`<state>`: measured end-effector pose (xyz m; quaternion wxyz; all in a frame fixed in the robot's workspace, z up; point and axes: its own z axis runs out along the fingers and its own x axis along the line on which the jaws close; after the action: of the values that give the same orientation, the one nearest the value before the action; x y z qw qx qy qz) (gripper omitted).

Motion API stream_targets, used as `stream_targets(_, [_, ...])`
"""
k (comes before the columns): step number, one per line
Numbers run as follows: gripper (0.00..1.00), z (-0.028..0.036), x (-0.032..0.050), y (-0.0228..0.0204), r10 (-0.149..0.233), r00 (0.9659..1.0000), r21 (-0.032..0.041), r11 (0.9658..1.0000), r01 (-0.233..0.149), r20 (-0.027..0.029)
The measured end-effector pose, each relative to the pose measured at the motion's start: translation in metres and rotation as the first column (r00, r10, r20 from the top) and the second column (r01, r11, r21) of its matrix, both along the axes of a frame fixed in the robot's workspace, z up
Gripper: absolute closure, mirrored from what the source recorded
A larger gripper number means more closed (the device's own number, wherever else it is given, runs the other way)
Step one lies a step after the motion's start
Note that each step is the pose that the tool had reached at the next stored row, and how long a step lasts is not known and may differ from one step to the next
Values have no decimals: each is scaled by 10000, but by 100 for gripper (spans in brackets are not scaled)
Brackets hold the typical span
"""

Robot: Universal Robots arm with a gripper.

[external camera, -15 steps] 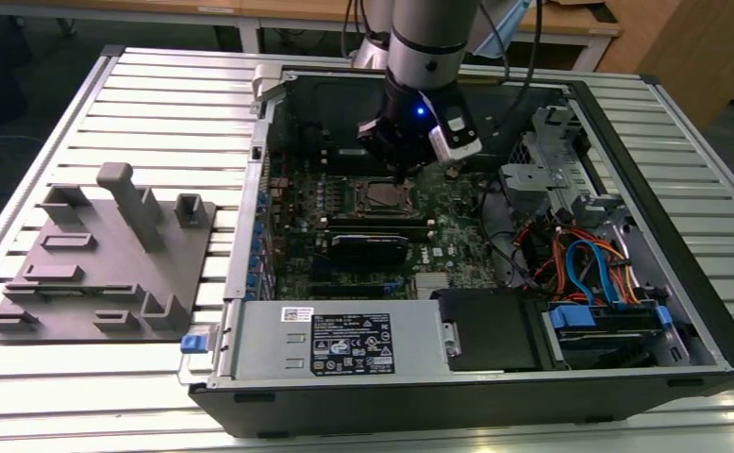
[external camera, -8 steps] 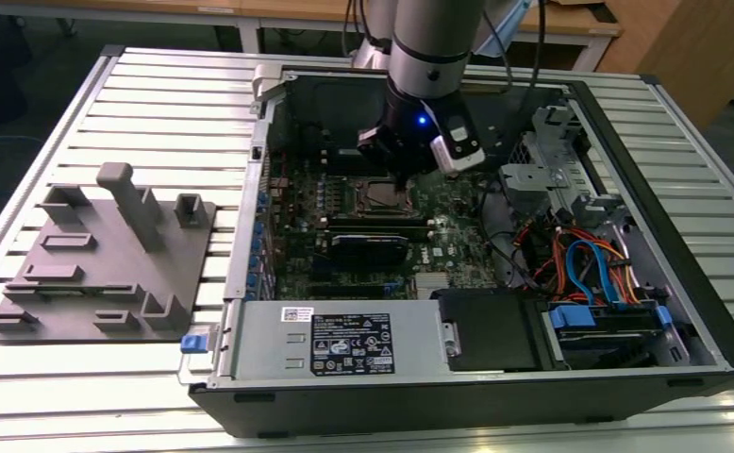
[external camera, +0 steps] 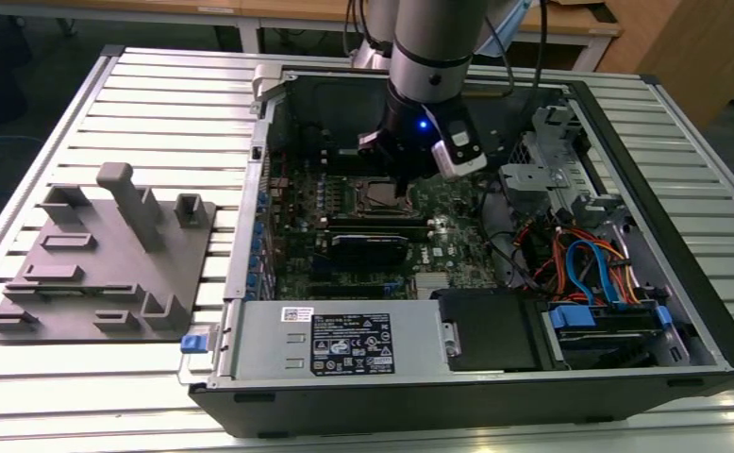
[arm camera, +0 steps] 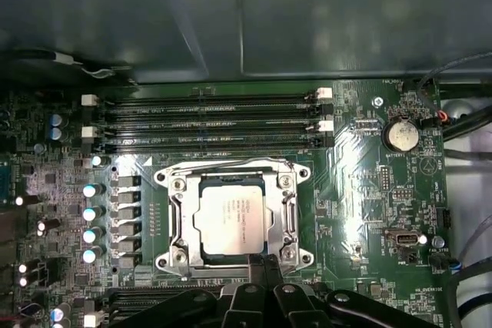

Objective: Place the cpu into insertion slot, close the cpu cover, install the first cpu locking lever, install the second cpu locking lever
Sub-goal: 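Install the second cpu locking lever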

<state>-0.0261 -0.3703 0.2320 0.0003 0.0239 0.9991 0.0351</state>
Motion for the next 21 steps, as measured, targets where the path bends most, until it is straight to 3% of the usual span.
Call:
stream_targets(11, [89,5,-1,-7,122,9999,-1,9999,-122,-12])
stream_targets(16, [89,5,-80,-7,121,9999,-1,9999,-121,-12])
stream_targets(21, [89,36,-82,-8,121,9999,-2,9999,-121,-13])
